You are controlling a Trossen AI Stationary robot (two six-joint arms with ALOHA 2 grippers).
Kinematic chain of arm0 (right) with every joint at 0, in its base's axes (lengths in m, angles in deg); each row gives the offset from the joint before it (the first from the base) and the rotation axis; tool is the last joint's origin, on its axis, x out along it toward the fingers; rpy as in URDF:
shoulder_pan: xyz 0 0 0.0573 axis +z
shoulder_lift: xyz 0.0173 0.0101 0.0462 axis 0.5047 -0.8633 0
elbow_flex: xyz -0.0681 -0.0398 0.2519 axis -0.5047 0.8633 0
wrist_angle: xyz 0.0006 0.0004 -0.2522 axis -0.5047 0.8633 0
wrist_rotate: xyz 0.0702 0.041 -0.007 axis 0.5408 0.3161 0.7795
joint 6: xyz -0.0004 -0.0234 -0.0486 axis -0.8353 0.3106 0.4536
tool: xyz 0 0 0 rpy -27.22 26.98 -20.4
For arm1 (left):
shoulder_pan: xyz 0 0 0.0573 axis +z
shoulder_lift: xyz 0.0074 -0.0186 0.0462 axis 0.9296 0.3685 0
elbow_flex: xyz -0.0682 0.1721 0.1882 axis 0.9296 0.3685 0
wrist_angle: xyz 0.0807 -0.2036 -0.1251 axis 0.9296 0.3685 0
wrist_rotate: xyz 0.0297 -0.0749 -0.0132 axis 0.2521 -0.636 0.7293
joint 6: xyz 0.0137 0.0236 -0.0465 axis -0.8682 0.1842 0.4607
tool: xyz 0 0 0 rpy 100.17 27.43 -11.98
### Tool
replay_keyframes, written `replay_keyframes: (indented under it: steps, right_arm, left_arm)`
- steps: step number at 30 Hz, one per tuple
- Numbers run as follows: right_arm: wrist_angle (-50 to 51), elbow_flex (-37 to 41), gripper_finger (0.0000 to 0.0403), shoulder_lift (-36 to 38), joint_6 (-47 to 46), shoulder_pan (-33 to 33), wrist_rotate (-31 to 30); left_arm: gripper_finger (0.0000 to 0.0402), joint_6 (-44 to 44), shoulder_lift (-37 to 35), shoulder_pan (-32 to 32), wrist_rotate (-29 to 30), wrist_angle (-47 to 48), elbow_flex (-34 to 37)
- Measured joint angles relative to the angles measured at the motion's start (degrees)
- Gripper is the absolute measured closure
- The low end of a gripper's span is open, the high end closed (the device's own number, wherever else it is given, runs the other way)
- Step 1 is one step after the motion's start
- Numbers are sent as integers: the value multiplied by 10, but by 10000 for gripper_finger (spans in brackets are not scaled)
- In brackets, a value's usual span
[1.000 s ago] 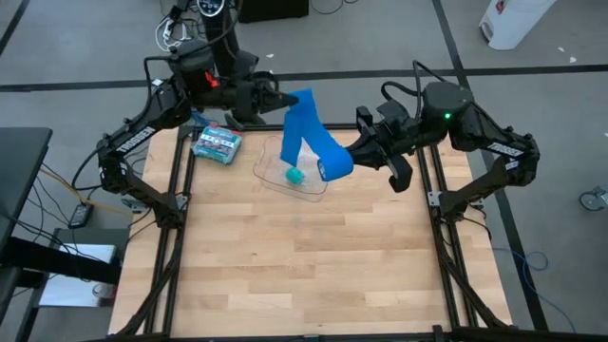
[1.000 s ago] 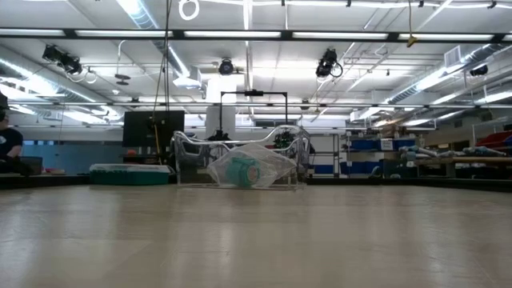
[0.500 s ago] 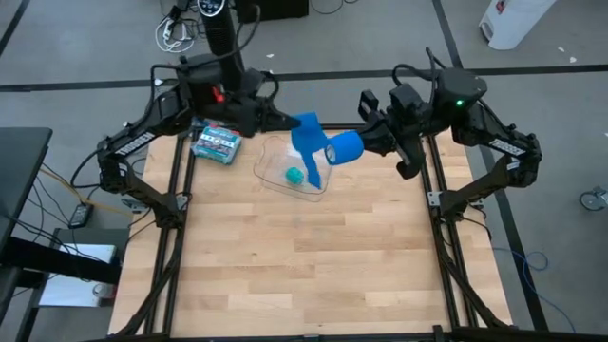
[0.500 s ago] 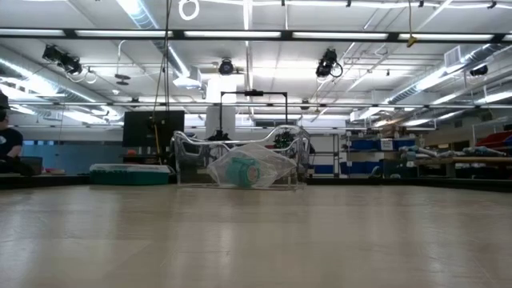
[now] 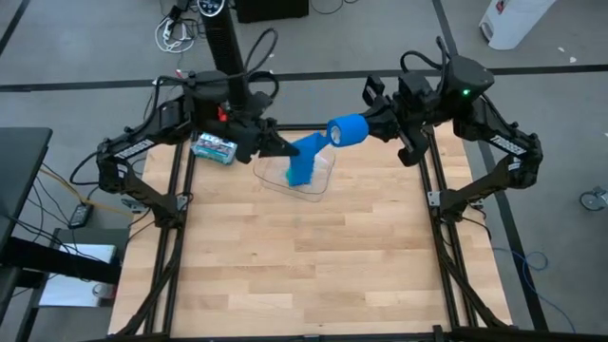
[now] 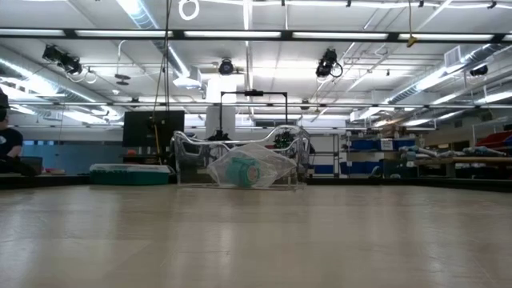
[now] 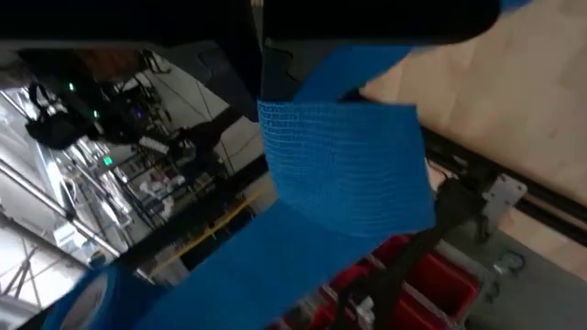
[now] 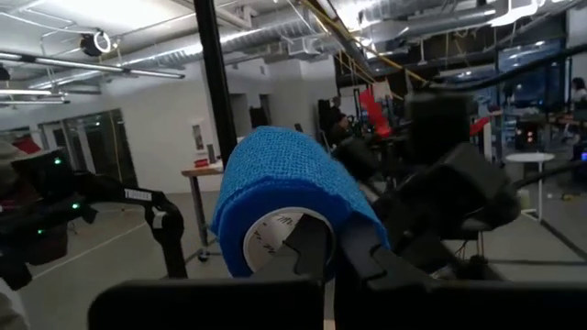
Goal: Roll bandage
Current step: Roll the blue bandage
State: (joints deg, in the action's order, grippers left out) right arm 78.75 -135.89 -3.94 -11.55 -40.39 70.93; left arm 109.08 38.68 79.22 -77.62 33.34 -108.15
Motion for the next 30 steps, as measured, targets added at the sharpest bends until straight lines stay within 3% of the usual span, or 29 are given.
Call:
replay_keyframes:
  steps: [12,15,22,30]
  right_arm:
    - [-19,0,403,0,0,-33,-7]
    - [-18,0,403,-1,-1,-34,-17]
    - [-4,0,403,-2,-1,-34,-20]
    - [9,0,403,-2,-14,-34,-17]
  left_arm:
    - [394,-1,0,-36,-7,4,0]
    - [384,0,3,-42,20,5,0]
    - [311,-20,4,-45,93,34,0]
    - [228,-29,1,-31,85,34,0]
